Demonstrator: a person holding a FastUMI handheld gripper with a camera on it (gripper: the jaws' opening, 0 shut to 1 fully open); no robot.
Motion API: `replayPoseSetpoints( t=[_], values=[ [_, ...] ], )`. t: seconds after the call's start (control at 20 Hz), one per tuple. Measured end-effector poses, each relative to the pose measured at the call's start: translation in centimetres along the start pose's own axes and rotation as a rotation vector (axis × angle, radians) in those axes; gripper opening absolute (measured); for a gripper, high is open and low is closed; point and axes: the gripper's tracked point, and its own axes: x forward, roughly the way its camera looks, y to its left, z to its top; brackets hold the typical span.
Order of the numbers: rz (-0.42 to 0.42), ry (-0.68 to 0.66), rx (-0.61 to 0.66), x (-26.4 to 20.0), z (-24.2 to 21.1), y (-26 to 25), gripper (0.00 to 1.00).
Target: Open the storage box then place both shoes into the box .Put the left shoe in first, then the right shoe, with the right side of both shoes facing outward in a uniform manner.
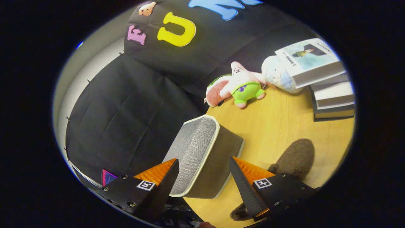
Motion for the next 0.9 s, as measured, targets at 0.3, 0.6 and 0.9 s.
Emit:
replayPoseSetpoints(
  t=[0.3, 0.6, 0.9],
  values=[
    [0.095, 0.092, 0.146, 3.0, -1.9, 0.2, 0.97],
    [0.15, 0.162, 0.197, 5.2, -3.4, 1.2, 0.96],
    [0.167, 0.197, 0.327, 6.2, -3.6, 2.2, 0.73]
  ],
)
